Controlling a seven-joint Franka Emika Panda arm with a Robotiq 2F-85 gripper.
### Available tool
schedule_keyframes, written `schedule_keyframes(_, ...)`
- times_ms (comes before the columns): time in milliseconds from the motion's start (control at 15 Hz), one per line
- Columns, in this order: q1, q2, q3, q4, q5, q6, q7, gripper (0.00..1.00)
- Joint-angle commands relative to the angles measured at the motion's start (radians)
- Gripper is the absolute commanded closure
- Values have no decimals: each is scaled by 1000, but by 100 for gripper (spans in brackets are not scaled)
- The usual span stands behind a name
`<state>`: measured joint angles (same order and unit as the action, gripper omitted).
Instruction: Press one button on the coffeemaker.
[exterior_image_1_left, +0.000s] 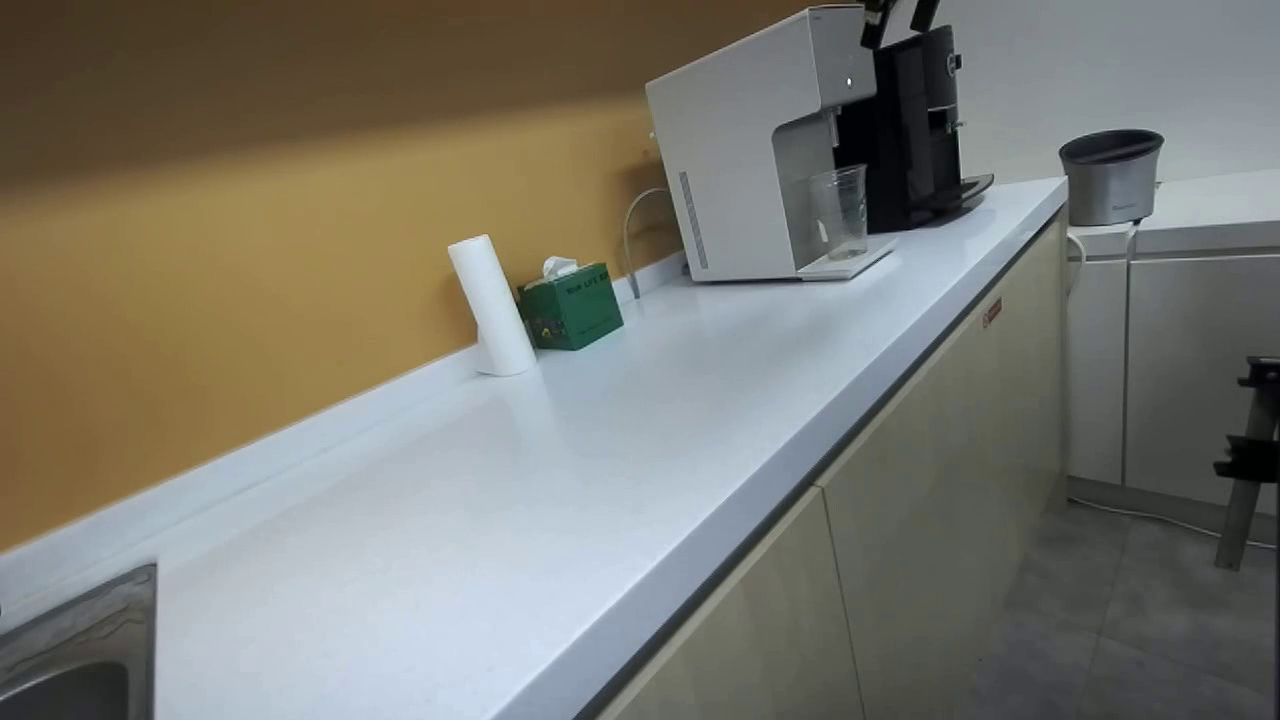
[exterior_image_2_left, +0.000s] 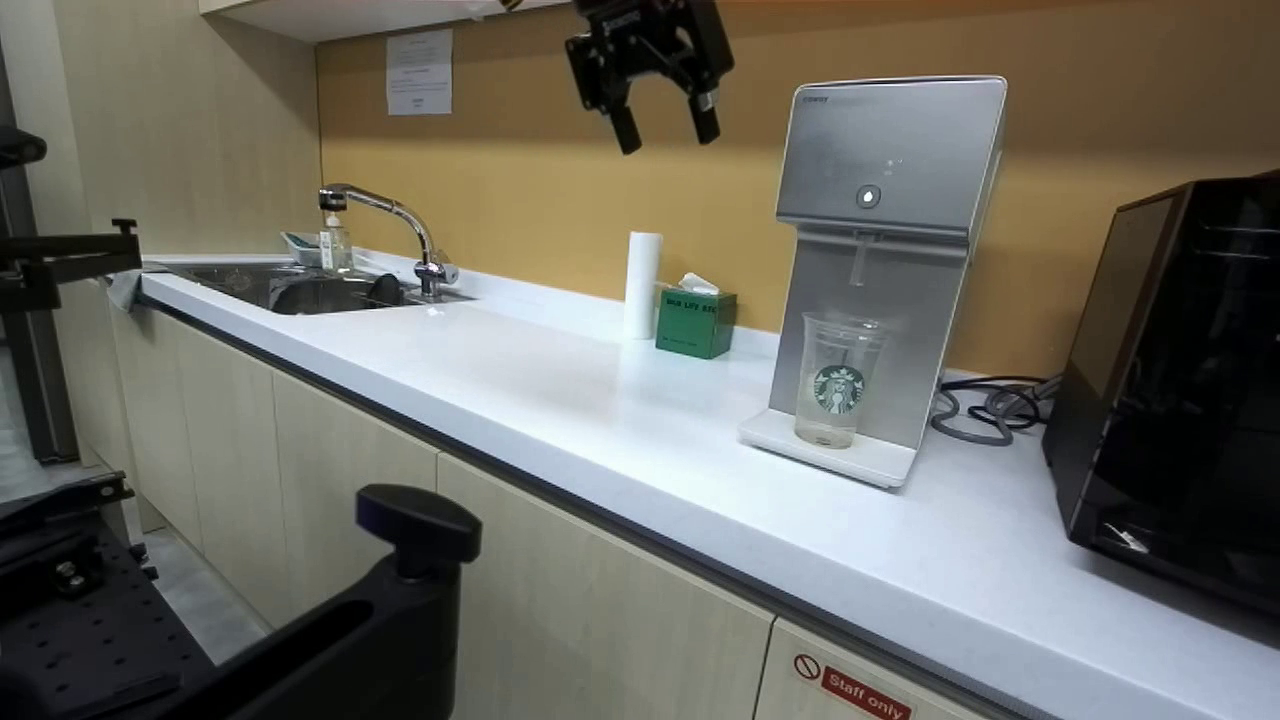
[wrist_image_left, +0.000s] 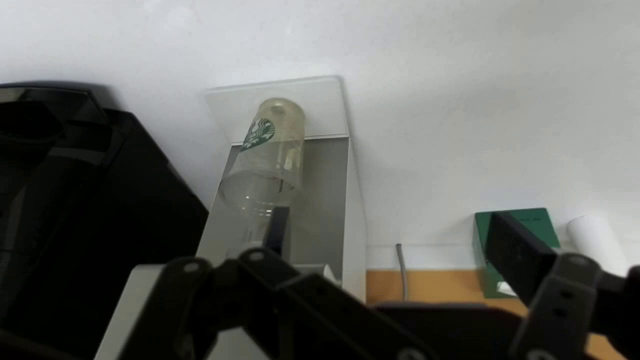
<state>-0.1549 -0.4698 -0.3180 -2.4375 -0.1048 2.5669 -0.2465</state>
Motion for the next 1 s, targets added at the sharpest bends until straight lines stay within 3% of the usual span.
schedule_keyframes(0,-14,23,3,22,36,6,-17,0)
schedule_keyframes(200,-10,55,-11,57,68,5,-35,0)
schedule_keyframes(267,-47,81,8,55,30,89,18,0)
schedule_keyframes(467,-87,143,-2,82,42,195,66,0)
schedule_keyframes(533,-99,166,-8,93,54,229,81,25)
schedule_keyframes(667,-120,206,-12,108,72,273,112,31)
schedule_keyframes(933,-109,251,-26,117,139,317,113,62)
